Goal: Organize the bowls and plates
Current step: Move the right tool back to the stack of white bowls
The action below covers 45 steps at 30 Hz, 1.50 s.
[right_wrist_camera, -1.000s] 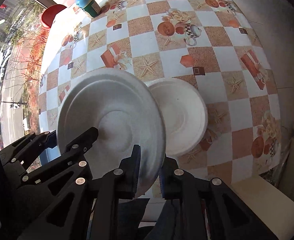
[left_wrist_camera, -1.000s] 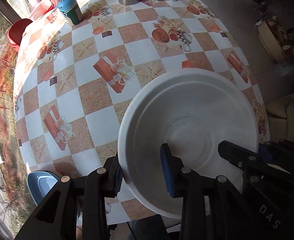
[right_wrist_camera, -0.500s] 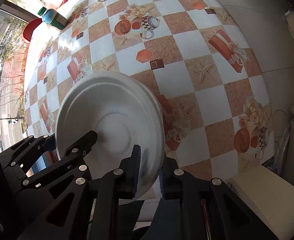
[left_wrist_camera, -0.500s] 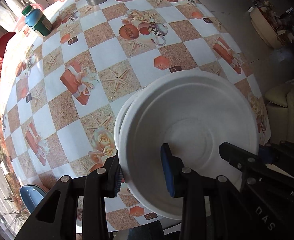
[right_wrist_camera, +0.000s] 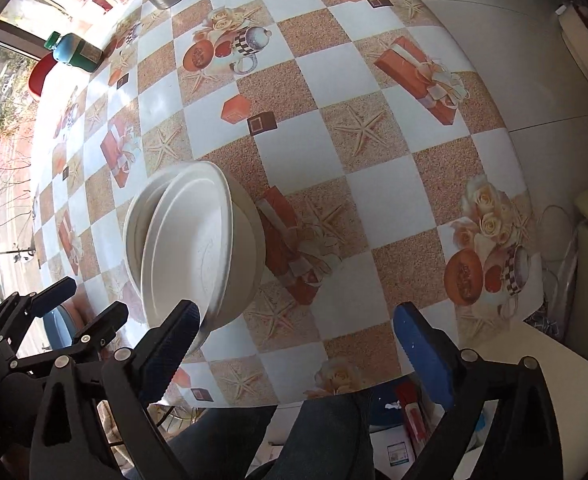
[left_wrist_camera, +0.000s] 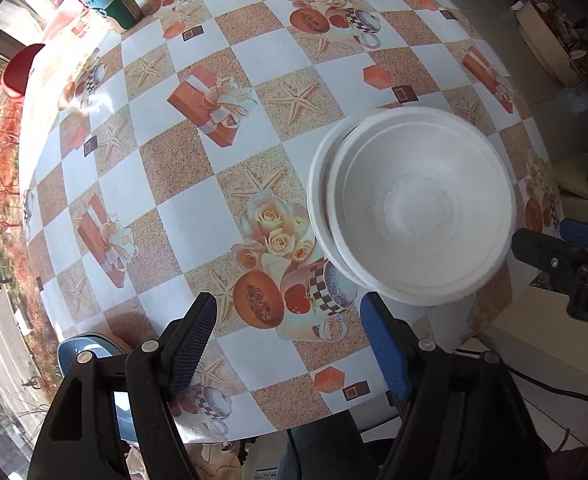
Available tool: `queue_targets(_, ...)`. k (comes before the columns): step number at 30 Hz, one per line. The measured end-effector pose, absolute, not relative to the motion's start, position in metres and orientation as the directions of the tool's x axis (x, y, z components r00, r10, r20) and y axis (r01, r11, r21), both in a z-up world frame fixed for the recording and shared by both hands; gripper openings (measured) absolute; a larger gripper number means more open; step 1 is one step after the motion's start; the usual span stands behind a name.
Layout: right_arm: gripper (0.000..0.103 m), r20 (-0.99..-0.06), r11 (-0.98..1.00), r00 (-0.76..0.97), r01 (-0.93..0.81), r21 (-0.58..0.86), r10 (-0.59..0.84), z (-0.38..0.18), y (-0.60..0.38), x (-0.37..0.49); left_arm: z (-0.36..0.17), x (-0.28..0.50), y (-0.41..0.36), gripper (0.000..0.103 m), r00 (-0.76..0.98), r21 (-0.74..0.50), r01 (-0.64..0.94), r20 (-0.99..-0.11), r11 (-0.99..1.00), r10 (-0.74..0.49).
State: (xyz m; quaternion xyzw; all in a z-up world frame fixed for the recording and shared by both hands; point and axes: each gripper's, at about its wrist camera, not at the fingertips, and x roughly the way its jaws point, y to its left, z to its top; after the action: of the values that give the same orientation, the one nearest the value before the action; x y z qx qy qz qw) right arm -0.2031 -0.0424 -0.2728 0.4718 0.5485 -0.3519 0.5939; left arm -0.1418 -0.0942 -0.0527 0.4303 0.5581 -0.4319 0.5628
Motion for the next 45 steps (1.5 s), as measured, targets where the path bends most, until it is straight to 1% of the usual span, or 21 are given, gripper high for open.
queue_targets(3, 0.098, -0.992, 0.317, 0.087, 0.942, 0.112, 0.092, -0.274, -0.035, -0.209, -0.049, -0.135, -0.086, 0.078, 0.002, 0.0, 0.961, -1.0, 0.277, -0.009)
queue_targets(8, 0.098, -0.99, 0.288, 0.078, 0.951, 0.109, 0.116, -0.286, -0.029, -0.208, -0.037, -0.123, -0.078, 0.078, 0.039, 0.026, 0.954, -0.999, 0.297, -0.038)
queue_targets(12, 0.098, -0.998, 0.317, 0.021, 0.948, 0.036, 0.051, -0.286, -0.035, -0.195, -0.029, -0.113, -0.067, 0.078, 0.076, 0.057, 0.949, -0.996, 0.311, -0.047)
queue_targets(20, 0.098, -0.986, 0.394, -0.039, 0.919, 0.028, 0.161, -0.344, -0.031, -0.157, -0.02, -0.086, -0.041, 0.078, 0.146, 0.129, 0.922, -0.989, 0.366, -0.019)
queue_targets(23, 0.098, -0.983, 0.431, -0.03, 0.901, 0.052, 0.183, -0.356, -0.026, -0.142, -0.018, -0.08, -0.037, 0.078, 0.161, 0.146, 0.914, -0.987, 0.379, -0.008)
queue_targets(25, 0.098, -0.986, 0.439, 0.009, 0.895, 0.083, 0.168, -0.352, -0.025, -0.135, -0.017, -0.077, -0.039, 0.078, 0.162, 0.146, 0.911, -0.987, 0.387, -0.01)
queue_targets(29, 0.099, -0.993, 0.442, 0.069, 0.891, 0.106, 0.099, -0.327, -0.032, -0.132, -0.014, -0.079, -0.05, 0.078, 0.158, 0.137, 0.915, -0.987, 0.379, -0.026)
queue_targets(32, 0.099, -0.99, 0.417, 0.12, 0.899, 0.138, 0.07, -0.308, -0.039, -0.141, -0.012, -0.087, -0.062, 0.078, 0.154, 0.13, 0.929, -0.987, 0.347, -0.042)
queue_targets(36, 0.099, -0.99, 0.383, 0.138, 0.914, 0.135, 0.019, -0.29, -0.043, -0.16, -0.009, -0.099, -0.075, 0.078, 0.15, 0.125, 0.947, -0.987, 0.295, -0.063)
queue_targets(42, 0.099, -0.987, 0.244, 0.144, 0.962, 0.123, -0.069, -0.27, -0.062, -0.199, -0.01, -0.106, -0.084, 0.078, 0.141, 0.118, 0.958, -0.987, 0.26, -0.071)
queue_targets(45, 0.099, -0.988, 0.194, 0.14, 0.973, 0.125, -0.062, -0.27, -0.071, -0.203, -0.012, -0.106, -0.085, 0.078, 0.131, 0.11, 0.957, -0.989, 0.269, -0.064)
